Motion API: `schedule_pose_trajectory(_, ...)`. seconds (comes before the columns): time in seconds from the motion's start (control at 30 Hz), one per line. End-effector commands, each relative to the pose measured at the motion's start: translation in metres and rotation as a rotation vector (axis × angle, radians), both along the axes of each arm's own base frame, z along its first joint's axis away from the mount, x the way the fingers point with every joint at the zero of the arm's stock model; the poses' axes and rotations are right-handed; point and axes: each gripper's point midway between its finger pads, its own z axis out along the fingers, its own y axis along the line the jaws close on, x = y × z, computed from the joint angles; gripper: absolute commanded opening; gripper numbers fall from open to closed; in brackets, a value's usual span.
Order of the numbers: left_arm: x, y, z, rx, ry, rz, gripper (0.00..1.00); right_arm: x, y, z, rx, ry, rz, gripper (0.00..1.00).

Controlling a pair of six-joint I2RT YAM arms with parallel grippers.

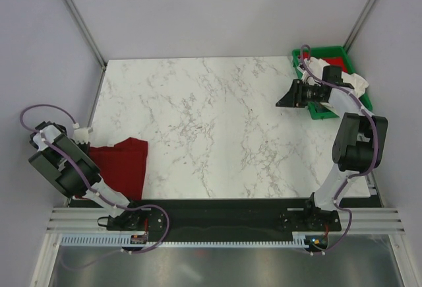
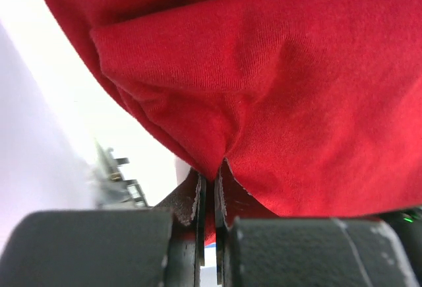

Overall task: Fold and stack the t-shirts
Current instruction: Neatly place the folded tshirt to the corner, then reset both grippers

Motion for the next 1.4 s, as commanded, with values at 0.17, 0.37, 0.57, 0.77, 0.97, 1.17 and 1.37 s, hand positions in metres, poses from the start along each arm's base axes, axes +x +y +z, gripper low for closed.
schedule_pose_trajectory(0.17, 0.009, 0.043, 0.016, 0.193, -0.032, -0.035, 0.02, -0.015, 0.003, 0.018, 0.016, -0.073, 0.046, 0.44)
schedule_pose_trajectory(0.37, 0.010, 0.044, 0.018, 0.199, -0.045, -0.007, 0.02, -0.017, 0.002, 0.017, 0.022, -0.075, 0.051, 0.44)
schedule_pose_trajectory(0.57, 0.030, 0.028, 0.062, 0.223, -0.254, 0.005, 0.39, -0.015, 0.001, 0.035, 0.031, -0.114, 0.052, 0.42)
schedule_pose_trajectory(0.77, 0.077, -0.032, 0.134, 0.170, -0.586, -0.048, 0.70, -0.011, -0.002, 0.064, -0.012, -0.205, 0.041, 0.48)
schedule_pose_trajectory(0.97, 0.112, -0.115, 0.196, 0.019, -0.823, -0.136, 0.80, -0.002, -0.016, 0.078, -0.127, -0.246, -0.050, 0.98)
schedule_pose_trajectory(1.17, 0.143, -0.180, 0.220, -0.132, -0.906, -0.194, 1.00, 0.003, -0.029, 0.099, -0.242, -0.276, -0.210, 0.98)
schedule_pose_trajectory(1.37, 0.164, -0.213, 0.218, -0.202, -0.911, -0.211, 1.00, 0.007, -0.044, 0.099, -0.352, -0.221, -0.386, 0.98)
